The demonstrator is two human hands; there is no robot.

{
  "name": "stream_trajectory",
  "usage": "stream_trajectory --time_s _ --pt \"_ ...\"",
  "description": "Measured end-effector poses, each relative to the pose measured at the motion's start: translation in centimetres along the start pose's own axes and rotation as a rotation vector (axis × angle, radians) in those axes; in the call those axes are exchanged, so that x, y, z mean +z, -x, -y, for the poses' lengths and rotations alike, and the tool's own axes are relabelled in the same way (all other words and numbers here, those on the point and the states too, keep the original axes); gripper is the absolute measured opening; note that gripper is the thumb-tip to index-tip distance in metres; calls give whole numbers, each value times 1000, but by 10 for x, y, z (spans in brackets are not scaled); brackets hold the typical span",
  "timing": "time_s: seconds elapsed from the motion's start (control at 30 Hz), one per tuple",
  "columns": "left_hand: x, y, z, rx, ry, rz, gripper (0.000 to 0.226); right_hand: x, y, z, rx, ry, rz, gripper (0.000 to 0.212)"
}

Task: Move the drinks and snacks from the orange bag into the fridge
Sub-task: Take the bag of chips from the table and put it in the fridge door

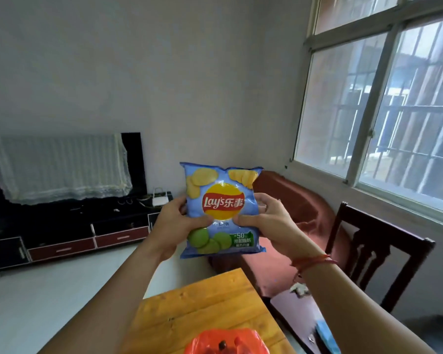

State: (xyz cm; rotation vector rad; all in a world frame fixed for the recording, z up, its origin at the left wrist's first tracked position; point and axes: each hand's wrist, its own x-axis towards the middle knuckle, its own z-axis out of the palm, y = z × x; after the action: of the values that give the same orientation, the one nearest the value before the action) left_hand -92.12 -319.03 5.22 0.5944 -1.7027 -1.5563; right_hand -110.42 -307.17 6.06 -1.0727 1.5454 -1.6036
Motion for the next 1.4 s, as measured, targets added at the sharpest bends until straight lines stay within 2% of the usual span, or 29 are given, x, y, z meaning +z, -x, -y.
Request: stream_trajectory --time_s 0.5,0.7,1.03,1.4 --pt "-7 18 -18 47 5 -49 45 11 8 17 -47 -21 90 49" --pt "-5 34 -22 54 -48 -157 46 12 -1 12 -64 -19 207 46" --pt "-28 115 -39 64 -147 -493 44 77 -16 7 -82 -27 540 52" --pt "-111 310 -77 36 -222 -988 43 275 80 16 -105 -69 1011 63"
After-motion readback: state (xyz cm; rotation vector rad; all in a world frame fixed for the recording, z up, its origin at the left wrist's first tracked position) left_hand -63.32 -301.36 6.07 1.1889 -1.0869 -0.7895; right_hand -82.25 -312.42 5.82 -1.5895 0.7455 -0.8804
